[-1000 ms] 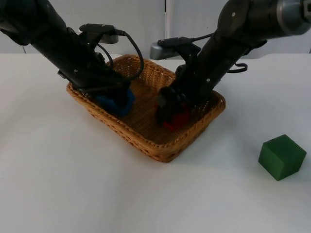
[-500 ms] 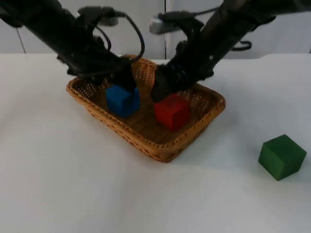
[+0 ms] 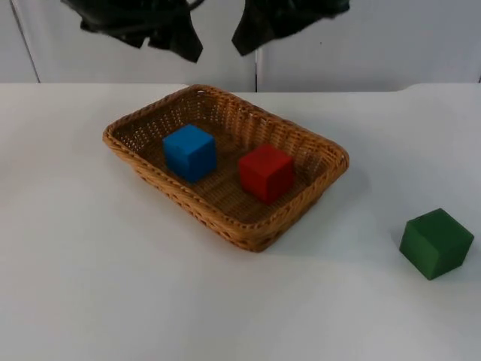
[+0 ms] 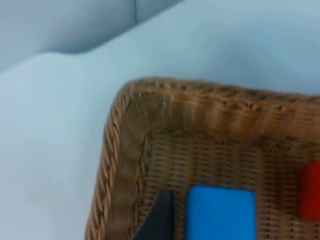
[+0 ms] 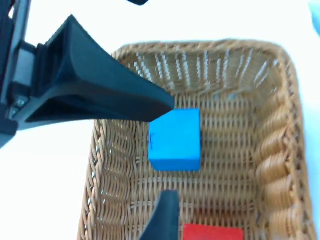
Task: Pick up one cube with each hand and place exactly two cubes into the same basket, leaving the remaining cube outside.
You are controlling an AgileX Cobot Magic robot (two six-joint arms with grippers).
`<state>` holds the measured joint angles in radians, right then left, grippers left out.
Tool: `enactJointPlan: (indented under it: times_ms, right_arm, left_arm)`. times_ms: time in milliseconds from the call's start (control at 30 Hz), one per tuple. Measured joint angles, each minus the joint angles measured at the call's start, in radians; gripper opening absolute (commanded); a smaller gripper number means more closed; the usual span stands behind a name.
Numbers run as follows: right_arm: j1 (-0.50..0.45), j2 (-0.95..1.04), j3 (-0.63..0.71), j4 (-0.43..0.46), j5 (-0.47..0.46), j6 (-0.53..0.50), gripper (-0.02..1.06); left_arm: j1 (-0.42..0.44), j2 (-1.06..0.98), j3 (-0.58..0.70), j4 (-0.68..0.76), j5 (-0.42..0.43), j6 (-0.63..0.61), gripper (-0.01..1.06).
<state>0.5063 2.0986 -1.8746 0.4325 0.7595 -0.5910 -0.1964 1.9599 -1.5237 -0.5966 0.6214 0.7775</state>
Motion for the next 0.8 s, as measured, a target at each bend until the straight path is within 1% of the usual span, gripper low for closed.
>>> enactJointPlan:
  times_ms: [467,600,800]
  right_arm:
    - [0.000,-0.104,0.000,-0.013,0.061,0.004,0.76]
    - [0.000,-0.124,0.000,-0.013,0.072,0.004,0.76]
    - [0.000,-0.137,0.000,-0.013,0.096,0.019,0.76]
  left_arm:
    - [0.000,-0.115,0.000,0.006,0.097,-0.020,0.83]
    - [0.000,-0.139,0.000,0.006,0.099,-0.040,0.83]
    - [0.000,-0.194,0.013,0.008,0.124,-0.052,0.83]
